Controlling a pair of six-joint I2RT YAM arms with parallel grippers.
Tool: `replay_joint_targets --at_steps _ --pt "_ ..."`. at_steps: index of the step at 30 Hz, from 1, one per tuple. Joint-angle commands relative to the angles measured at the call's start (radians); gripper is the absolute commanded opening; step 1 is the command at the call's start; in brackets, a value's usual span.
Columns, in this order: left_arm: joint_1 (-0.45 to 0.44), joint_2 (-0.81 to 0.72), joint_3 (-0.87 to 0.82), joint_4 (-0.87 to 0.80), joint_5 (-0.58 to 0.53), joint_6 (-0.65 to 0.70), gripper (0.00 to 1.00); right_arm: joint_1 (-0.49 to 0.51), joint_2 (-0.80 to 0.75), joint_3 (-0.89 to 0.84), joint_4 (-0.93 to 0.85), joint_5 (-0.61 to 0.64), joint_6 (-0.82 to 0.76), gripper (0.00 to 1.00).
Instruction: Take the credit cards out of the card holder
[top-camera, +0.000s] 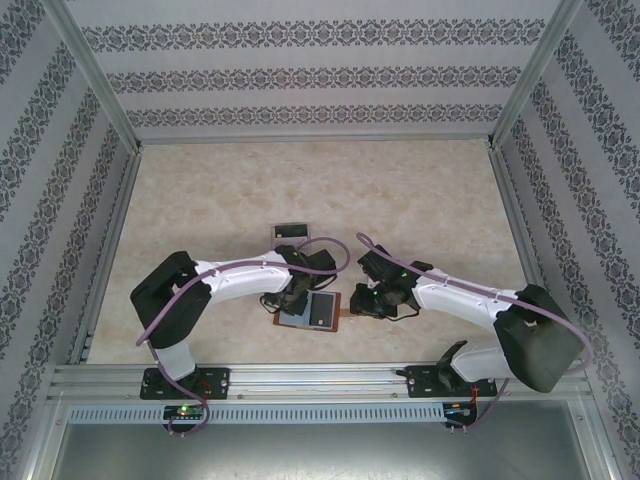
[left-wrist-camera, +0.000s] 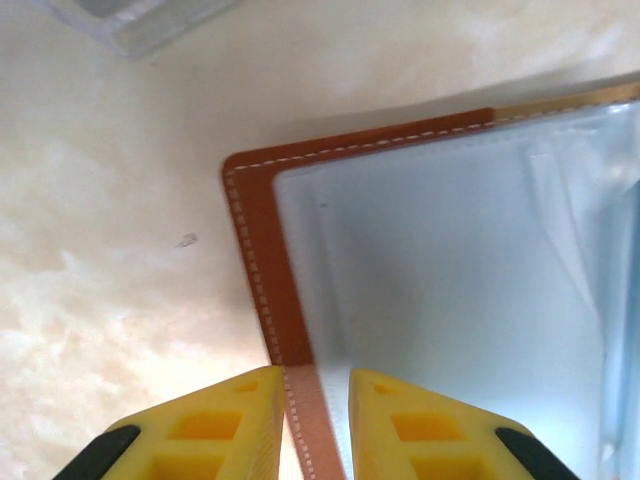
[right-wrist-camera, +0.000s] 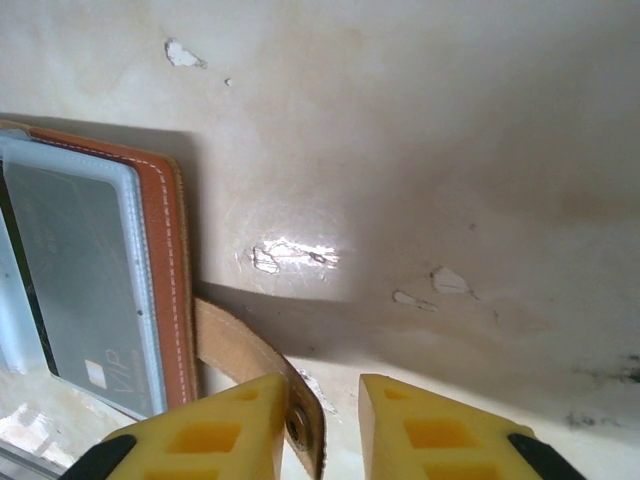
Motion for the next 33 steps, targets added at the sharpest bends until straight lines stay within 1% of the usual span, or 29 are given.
replay_joint_targets --at_steps 1,5,9,12,15,19,22,24,33 --pt "0.015 -0.058 0.031 -0.059 -0.017 -0.011 0.26 0.012 -0.029 0.034 -0.053 0.041 0.003 0.3" --pt "0.021 -0.095 0.048 -0.048 0.014 -0.01 0.26 0.016 -0.073 0.06 -0.1 0.087 0.006 0.34" --pt "0.036 -0.124 0.045 -0.016 0.055 -0.011 0.26 0.018 -0.136 0.062 -0.103 0.106 0.034 0.34" --pt "0.05 -0.15 0.03 0.059 0.131 -0.013 0.26 0.025 -0.16 0.067 -0.079 0.087 0.053 0.34" --pt "0.069 -0.171 -0.017 0.194 0.246 -0.035 0.26 0.035 -0.153 0.084 -0.06 0.069 0.06 0.34" --pt "0.097 -0.178 -0.088 0.384 0.401 -0.073 0.24 0.056 -0.102 0.092 -0.004 0.02 0.07 0.32" --pt "0.114 -0.178 -0.146 0.509 0.474 -0.107 0.24 0.077 -0.043 0.105 0.028 0.005 0.074 0.28" --pt "0.124 -0.169 -0.169 0.546 0.498 -0.121 0.24 0.087 -0.01 0.111 0.047 0.005 0.079 0.27" --pt "0.154 -0.135 -0.237 0.614 0.549 -0.145 0.22 0.107 0.106 0.12 0.143 -0.032 0.097 0.22"
